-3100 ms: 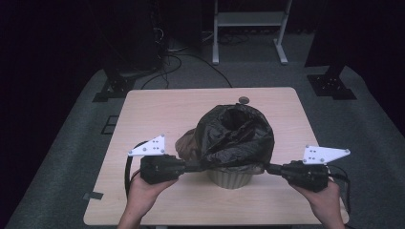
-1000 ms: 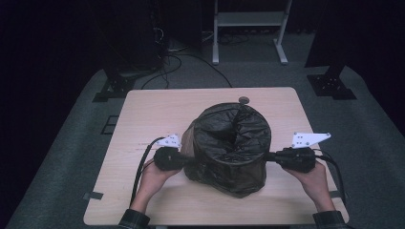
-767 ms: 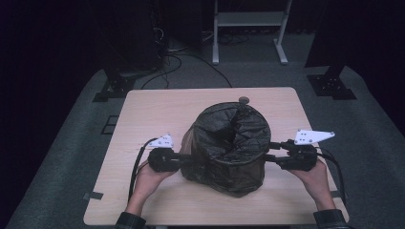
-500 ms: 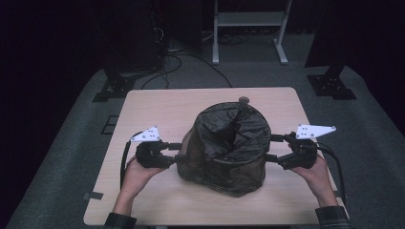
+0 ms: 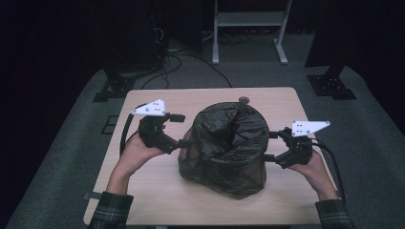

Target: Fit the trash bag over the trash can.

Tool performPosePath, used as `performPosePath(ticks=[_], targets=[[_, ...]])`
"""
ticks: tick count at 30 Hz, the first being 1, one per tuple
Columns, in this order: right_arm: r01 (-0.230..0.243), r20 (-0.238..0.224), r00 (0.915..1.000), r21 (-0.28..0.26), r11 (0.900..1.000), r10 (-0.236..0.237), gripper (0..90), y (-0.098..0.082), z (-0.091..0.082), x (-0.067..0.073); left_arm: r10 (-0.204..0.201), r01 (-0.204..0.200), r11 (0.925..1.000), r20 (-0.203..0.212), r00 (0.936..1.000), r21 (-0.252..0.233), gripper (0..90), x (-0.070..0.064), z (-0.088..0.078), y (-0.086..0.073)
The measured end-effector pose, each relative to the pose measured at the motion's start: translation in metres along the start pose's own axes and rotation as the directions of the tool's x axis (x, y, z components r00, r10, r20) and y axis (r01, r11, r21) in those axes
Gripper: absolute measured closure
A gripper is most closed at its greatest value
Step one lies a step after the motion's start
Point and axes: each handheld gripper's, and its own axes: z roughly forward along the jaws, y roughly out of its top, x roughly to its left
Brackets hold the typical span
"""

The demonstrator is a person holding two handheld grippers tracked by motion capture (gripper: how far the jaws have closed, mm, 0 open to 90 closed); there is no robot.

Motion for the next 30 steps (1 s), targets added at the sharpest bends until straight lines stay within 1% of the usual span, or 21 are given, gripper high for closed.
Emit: performPosePath(ticks=[2, 5, 9, 14, 16, 18, 20, 24, 25, 27, 28, 29, 30], targets=[[-0.001, -0.007, 1.0000, 0.002, 1.000, 0.001, 10.1, 0.001, 0.002, 0.000, 0.021, -0.021, 0.9997, -0.003, 0.9998, 0.013, 1.3, 0.003, 0.007, 0.016], [0.001, -0.014, 0.9999, 0.004, 1.000, -0.001, 10.2, 0.003, 0.006, -0.001, 0.036, -0.036, 0.9987, 0.006, 0.9993, 0.036, 1.3, 0.004, 0.021, 0.034], [0.002, -0.017, 0.9999, 0.009, 1.000, -0.002, 10.2, 0.005, 0.009, -0.001, 0.058, -0.060, 0.9960, 0.028, 0.9979, 0.066, 1.3, 0.004, 0.041, 0.052], [0.003, -0.017, 0.9998, 0.006, 1.000, -0.003, 10.2, 0.006, 0.011, -0.002, 0.067, -0.074, 0.9895, 0.062, 0.9959, 0.124, 1.3, 0.004, 0.074, 0.067], [0.004, -0.018, 0.9998, 0.006, 1.000, -0.004, 10.2, 0.006, 0.011, -0.003, 0.070, -0.080, 0.9852, 0.073, 0.9949, 0.152, 1.3, 0.002, 0.089, 0.071], [0.007, -0.018, 0.9998, 0.002, 1.000, -0.007, 10.1, 0.007, 0.012, -0.004, 0.077, -0.091, 0.9791, 0.082, 0.9936, 0.182, 1.3, 0.002, 0.102, 0.074], [0.006, -0.018, 0.9998, 0.003, 1.000, -0.005, 10.1, 0.007, 0.012, -0.004, 0.072, -0.087, 0.9744, 0.077, 0.9944, 0.207, 1.3, 0.003, 0.115, 0.075], [0.005, -0.016, 0.9999, -0.001, 1.000, -0.005, 10.1, 0.008, 0.010, -0.004, 0.067, -0.083, 0.9606, 0.068, 0.9954, 0.265, 1.3, 0.005, 0.138, 0.072], [0.004, -0.015, 0.9999, -0.002, 1.000, -0.005, 10.1, 0.008, 0.010, -0.004, 0.068, -0.084, 0.9557, 0.065, 0.9956, 0.282, 1.3, 0.006, 0.144, 0.070], [0.007, -0.014, 0.9999, -0.003, 1.000, -0.007, 10.2, 0.008, 0.010, -0.004, 0.068, -0.082, 0.9408, 0.053, 0.9963, 0.329, 1.3, 0.008, 0.156, 0.065], [0.007, -0.015, 0.9999, -0.003, 1.000, -0.007, 10.2, 0.008, 0.010, -0.004, 0.067, -0.080, 0.9347, 0.049, 0.9965, 0.346, 1.3, 0.009, 0.161, 0.063], [0.007, -0.015, 0.9999, -0.003, 1.000, -0.007, 10.2, 0.008, 0.010, -0.005, 0.066, -0.077, 0.9250, 0.041, 0.9969, 0.372, 1.3, 0.010, 0.166, 0.061], [0.008, -0.015, 0.9999, -0.003, 1.000, -0.008, 10.2, 0.008, 0.010, -0.005, 0.075, -0.082, 0.9139, 0.035, 0.9966, 0.397, 1.3, 0.011, 0.171, 0.058]])
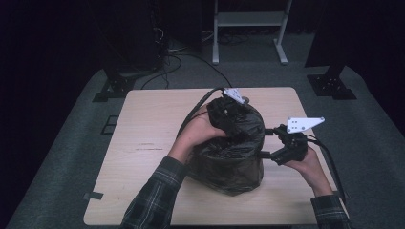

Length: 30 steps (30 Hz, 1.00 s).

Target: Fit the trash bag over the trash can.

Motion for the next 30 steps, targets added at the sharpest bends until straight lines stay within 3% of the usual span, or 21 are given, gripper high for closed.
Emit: performPosePath(ticks=[6, 12, 14, 17, 19, 25, 30], targets=[[0.000, -0.002, 1.0000, -0.001, 1.000, 0.000, 10.2, 0.000, 0.000, 0.000, 0.003, 0.000, 0.9947, -0.028, 0.9996, 0.103, 1.3, 0.002, 0.024, 0.001], [0.000, -0.003, 1.0000, -0.001, 1.000, 0.000, 10.2, 0.000, 0.000, 0.000, 0.011, -0.005, 0.9837, -0.031, 0.9995, 0.180, 1.3, 0.002, 0.041, 0.003], [-0.002, -0.004, 1.0000, 0.000, 1.000, 0.002, 10.2, 0.000, 0.000, -0.001, 0.009, -0.004, 0.9838, -0.029, 0.9996, 0.179, 1.3, 0.002, 0.040, 0.004], [-0.003, 0.006, 1.0000, 0.001, 1.000, 0.003, 10.2, 0.000, -0.001, 0.000, 0.009, -0.003, 0.9914, -0.046, 0.9989, 0.131, 1.3, 0.000, 0.030, 0.007], [-0.004, 0.010, 0.9999, -0.002, 1.000, 0.004, 10.2, 0.000, -0.003, -0.001, 0.009, -0.005, 0.9945, -0.037, 0.9993, 0.104, 1.3, -0.002, 0.023, 0.008], [-0.005, 0.023, 0.9997, -0.015, 1.000, 0.005, 10.2, -0.001, -0.009, 0.001, 0.041, -0.040, 0.9971, -0.013, 0.9991, 0.065, 1.3, -0.020, 0.002, 0.007], [-0.001, 0.030, 0.9995, -0.014, 1.000, 0.001, 10.2, -0.001, -0.010, 0.001, 0.068, -0.068, 0.9912, 0.001, 0.9977, 0.113, 1.3, -0.037, 0.002, 0.002]])
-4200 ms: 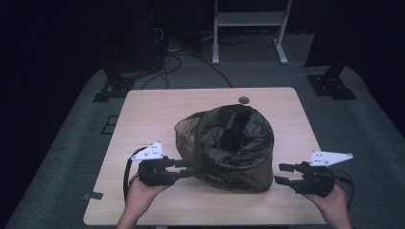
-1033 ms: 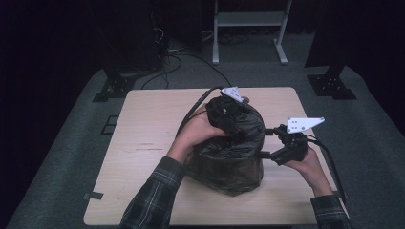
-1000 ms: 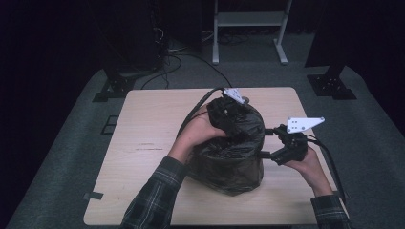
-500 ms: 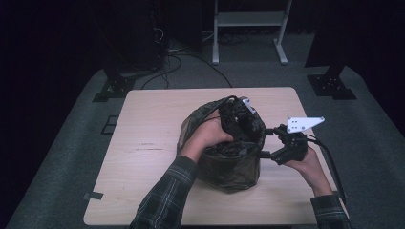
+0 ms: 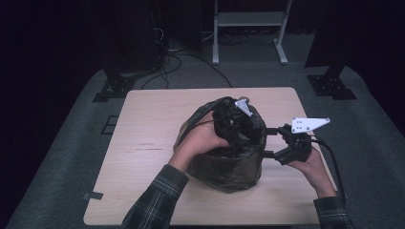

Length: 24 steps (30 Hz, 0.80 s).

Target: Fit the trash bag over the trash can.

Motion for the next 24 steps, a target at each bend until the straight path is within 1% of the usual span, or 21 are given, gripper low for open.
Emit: performPosePath(ticks=[2, 7, 8, 11, 12, 13, 14, 16, 18, 19, 21, 24], targets=[[0.002, 0.001, 1.0000, -0.004, 1.000, -0.002, 10.2, 0.000, 0.000, 0.001, 0.011, -0.011, 0.9996, 0.002, 0.9999, 0.025, 1.3, -0.003, 0.004, -0.001], [-0.001, -0.001, 1.0000, -0.003, 1.000, 0.001, 10.2, 0.000, -0.001, 0.002, 0.018, -0.018, 0.9977, 0.008, 0.9998, 0.065, 1.3, -0.009, 0.012, -0.003], [-0.001, 0.000, 1.0000, -0.002, 1.000, 0.001, 10.2, 0.000, -0.002, 0.002, 0.011, -0.012, 0.9977, 0.014, 0.9998, 0.067, 1.2, -0.009, 0.013, -0.003], [-0.001, 0.002, 1.0000, -0.006, 1.000, 0.001, 10.2, 0.000, -0.002, 0.001, 0.013, -0.014, 0.9978, 0.017, 0.9998, 0.065, 1.2, -0.009, 0.012, -0.003], [-0.001, 0.003, 1.0000, -0.006, 1.000, 0.001, 10.2, 0.000, -0.002, 0.001, 0.011, -0.012, 0.9979, 0.017, 0.9998, 0.063, 1.2, -0.007, 0.012, -0.002], [-0.001, 0.002, 1.0000, -0.006, 1.000, 0.001, 10.2, 0.000, -0.002, 0.001, -0.001, 0.000, 0.9982, 0.010, 1.0000, 0.060, 1.2, -0.003, 0.011, -0.002], [-0.004, 0.001, 1.0000, -0.008, 1.000, 0.004, 10.2, 0.000, -0.002, 0.001, -0.003, 0.003, 0.9979, 0.003, 1.0000, 0.065, 1.2, 0.001, 0.011, -0.002], [-0.005, 0.001, 1.0000, -0.007, 1.000, 0.005, 10.2, -0.001, -0.002, 0.001, -0.034, 0.034, 0.9969, 0.000, 0.9994, 0.071, 1.2, 0.009, 0.013, -0.001], [-0.004, 0.001, 1.0000, -0.004, 1.000, 0.004, 10.2, -0.001, -0.001, 0.001, -0.055, 0.055, 0.9954, -0.005, 0.9985, 0.078, 1.2, 0.018, 0.016, -0.001], [-0.008, 0.001, 1.0000, -0.001, 1.000, 0.008, 10.2, -0.002, -0.001, 0.001, -0.067, 0.068, 0.9943, -0.011, 0.9977, 0.082, 1.2, 0.023, 0.019, -0.002], [-0.008, 0.001, 1.0000, -0.006, 1.000, 0.008, 10.2, -0.003, -0.002, 0.001, -0.078, 0.080, 0.9928, -0.032, 0.9964, 0.089, 1.2, 0.031, 0.022, -0.004], [-0.010, 0.002, 1.0000, -0.004, 1.000, 0.010, 10.2, -0.004, -0.004, 0.000, -0.098, 0.103, 0.9902, -0.058, 0.9936, 0.095, 0.7, 0.039, 0.026, -0.006]])
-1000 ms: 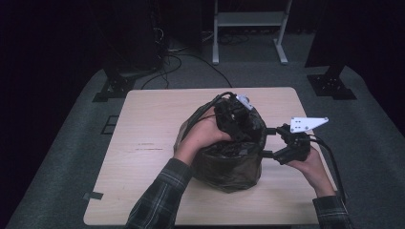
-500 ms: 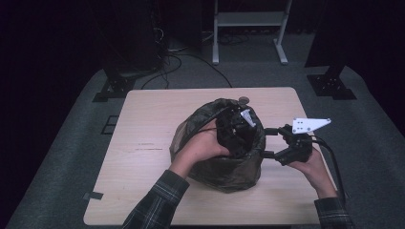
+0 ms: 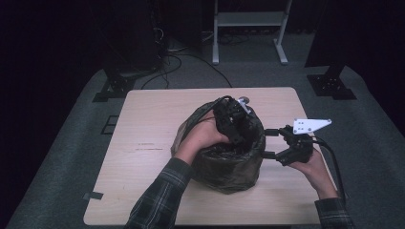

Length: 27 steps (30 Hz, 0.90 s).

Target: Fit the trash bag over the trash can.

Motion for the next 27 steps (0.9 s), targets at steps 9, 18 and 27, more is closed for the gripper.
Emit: performPosePath(ticks=[9, 18, 27], targets=[[0.001, 0.009, 1.0000, -0.011, 1.000, -0.001, 10.2, 0.001, -0.008, 0.001, 0.002, -0.002, 1.0000, -0.006, 1.0000, -0.001, 1.1, 0.005, 0.006, 0.003], [-0.017, 0.035, 0.9992, -0.023, 1.000, 0.017, 10.2, -0.004, -0.019, 0.004, -0.003, 0.003, 0.9774, 0.000, 1.0000, -0.211, 0.1, -0.002, -0.041, -0.002], [-0.028, 0.071, 0.9971, 0.005, 1.000, 0.027, 10.2, -0.016, -0.028, 0.010, 0.007, -0.006, 0.9382, 0.003, 1.0000, -0.346, 0.0, -0.016, -0.089, -0.024]])
